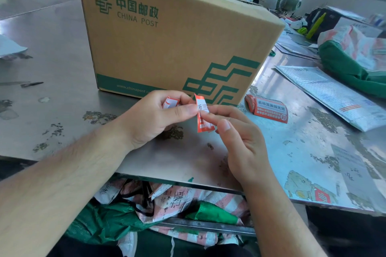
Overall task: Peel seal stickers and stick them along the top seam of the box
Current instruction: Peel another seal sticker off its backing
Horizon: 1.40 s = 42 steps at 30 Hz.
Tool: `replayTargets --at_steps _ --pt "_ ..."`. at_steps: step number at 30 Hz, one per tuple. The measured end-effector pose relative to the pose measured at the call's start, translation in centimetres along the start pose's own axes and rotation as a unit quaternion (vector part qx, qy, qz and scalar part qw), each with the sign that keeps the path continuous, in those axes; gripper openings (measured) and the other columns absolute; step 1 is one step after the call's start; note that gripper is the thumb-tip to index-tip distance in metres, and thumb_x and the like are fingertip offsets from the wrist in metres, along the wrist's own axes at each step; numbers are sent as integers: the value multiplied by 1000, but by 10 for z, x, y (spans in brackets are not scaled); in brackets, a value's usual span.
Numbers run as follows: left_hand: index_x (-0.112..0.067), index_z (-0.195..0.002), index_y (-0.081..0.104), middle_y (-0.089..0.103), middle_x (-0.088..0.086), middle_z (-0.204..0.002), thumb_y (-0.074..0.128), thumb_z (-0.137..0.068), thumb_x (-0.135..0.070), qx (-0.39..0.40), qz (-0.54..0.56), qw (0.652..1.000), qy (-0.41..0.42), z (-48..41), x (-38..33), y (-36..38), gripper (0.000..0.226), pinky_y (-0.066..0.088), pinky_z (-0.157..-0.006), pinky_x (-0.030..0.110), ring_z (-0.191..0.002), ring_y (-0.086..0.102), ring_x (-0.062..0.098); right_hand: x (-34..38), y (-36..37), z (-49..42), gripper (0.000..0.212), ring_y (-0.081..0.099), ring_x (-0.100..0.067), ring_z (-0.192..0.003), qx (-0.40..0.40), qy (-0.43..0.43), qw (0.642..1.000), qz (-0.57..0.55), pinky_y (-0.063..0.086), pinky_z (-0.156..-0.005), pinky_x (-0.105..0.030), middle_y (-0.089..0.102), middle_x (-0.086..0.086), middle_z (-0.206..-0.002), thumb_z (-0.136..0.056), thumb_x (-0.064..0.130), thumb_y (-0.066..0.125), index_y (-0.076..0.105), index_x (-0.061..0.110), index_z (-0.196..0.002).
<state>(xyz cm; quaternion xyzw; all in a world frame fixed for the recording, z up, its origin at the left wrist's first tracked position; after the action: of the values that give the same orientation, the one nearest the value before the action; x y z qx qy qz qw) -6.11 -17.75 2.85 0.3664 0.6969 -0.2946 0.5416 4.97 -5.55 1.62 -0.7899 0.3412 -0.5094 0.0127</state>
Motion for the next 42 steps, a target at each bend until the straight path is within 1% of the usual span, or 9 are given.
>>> replayTargets --at_steps 3,8,10,14,19,26,31,37,42 --pt "-7 -82 63 54 -18 -54 66 -89 -7 2 -10 1000 1 0 2 -2 7 35 -51 6 -49 47 -3 -1 -1 0 42 64 -21 -112 -3 -3 1000 4 50 -85 -27 69 -3 -119 -98 36 44 78 14 -111" --pt "-6 -81 62 52 -18 -51 61 -91 -3 -7 -22 1000 -5 -1 5 -3 10 34 -49 5 -47 46 -3 0 -1 0 38 66 -17 -109 -14 -10 1000 14 50 -90 -27 70 -2 -114 -98 34 46 79 17 -108" --pt "-12 -78 65 55 -16 -58 68 -86 -9 -7 -13 1000 -5 -1 7 -4 9 37 -55 8 -52 47 -2 0 -1 0 39 65 -18 -110 -14 -8 1000 18 50 -91 -30 69 -1 -114 -99 34 46 79 16 -108" --pt "-23 -72 70 56 -6 -66 67 -80 -19 -9 -5 1000 -13 -3 13 -7 10 40 -61 13 -61 48 4 2 0 0 34 66 -16 -109 -13 -17 1000 21 50 -91 -29 70 -1 -112 -99 33 47 78 20 -107" --pt "-15 -75 67 59 -6 -67 67 -80 -18 -11 -21 1000 -3 -3 13 -7 6 40 -60 10 -62 50 3 2 -1 0 35 65 -15 -108 -14 -23 999 37 48 -91 -26 69 -1 -112 -98 35 48 79 20 -106" --pt "-14 -76 67 60 -10 -66 67 -79 -21 -21 -43 999 -3 -5 17 -9 8 40 -61 12 -62 51 2 2 1 0 35 64 -12 -110 -1 -35 998 57 46 -90 -21 68 -2 -113 -97 31 49 78 16 -110" --pt "-13 -77 67 63 -6 -71 67 -78 -21 -21 -39 999 -4 -5 18 -9 8 43 -67 15 -69 54 5 4 0 0 32 65 -11 -108 -9 -40 997 58 46 -89 -20 68 -1 -112 -97 31 49 77 20 -108" --pt "3 -92 65 67 -2 -78 65 -80 -20 -17 -38 999 8 -6 19 -9 26 45 -72 16 -74 57 7 2 -2 0 35 65 -9 -109 -32 -24 997 69 46 -89 -18 70 2 -112 -96 33 48 77 19 -108" --pt "4 -93 64 69 5 -86 65 -80 -20 -17 -39 999 6 -7 20 -10 27 46 -78 17 -80 60 9 -3 -3 -2 36 65 -8 -110 -36 -4 997 64 46 -90 -19 71 4 -111 -97 33 46 77 18 -109"
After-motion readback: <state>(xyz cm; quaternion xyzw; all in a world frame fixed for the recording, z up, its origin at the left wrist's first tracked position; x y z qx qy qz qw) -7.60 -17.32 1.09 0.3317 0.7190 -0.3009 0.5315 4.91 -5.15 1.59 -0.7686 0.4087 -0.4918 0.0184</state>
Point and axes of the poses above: each hand's wrist, its own z-axis away from the middle knuckle, its own y-axis out of the palm, x = y × z, the point moved 5 cm from there along -z, towards the middle knuckle
